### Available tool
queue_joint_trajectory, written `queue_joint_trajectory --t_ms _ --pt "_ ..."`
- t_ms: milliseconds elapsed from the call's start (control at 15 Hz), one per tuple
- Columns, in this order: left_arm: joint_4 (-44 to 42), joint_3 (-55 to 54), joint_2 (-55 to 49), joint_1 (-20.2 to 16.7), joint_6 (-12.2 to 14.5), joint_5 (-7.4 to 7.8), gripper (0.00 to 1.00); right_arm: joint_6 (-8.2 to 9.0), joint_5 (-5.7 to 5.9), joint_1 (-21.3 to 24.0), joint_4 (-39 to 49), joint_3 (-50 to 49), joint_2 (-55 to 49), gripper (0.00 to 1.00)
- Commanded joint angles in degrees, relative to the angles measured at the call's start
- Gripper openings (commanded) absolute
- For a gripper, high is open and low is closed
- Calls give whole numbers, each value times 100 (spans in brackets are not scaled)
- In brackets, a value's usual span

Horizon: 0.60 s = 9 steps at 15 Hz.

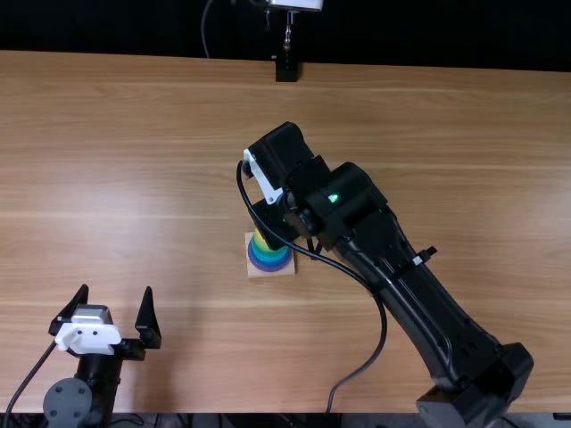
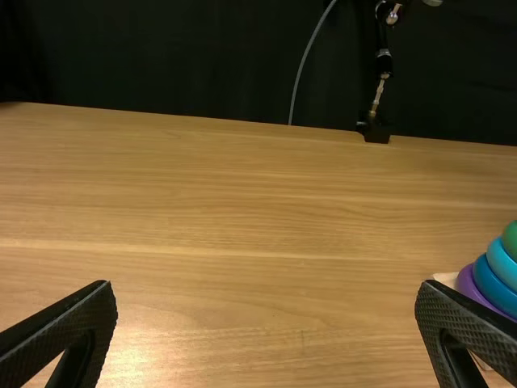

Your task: Build the Hanoi tower: stack the rings onto the peg from bottom to top in this color order: purple, dark blue, light blue, dark green, light green, yellow, orange.

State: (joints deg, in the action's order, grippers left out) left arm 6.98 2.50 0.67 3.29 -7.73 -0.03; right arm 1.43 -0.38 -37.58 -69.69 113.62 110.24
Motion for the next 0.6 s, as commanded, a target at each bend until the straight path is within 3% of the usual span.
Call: queue_joint_trajectory --t_ms 0,533 --pt "19 -224 -67 5 24 -60 100 36 7 -100 12 169 130 0" --pt "19 -224 -67 5 24 -60 100 36 7 -109 23 99 253 0"
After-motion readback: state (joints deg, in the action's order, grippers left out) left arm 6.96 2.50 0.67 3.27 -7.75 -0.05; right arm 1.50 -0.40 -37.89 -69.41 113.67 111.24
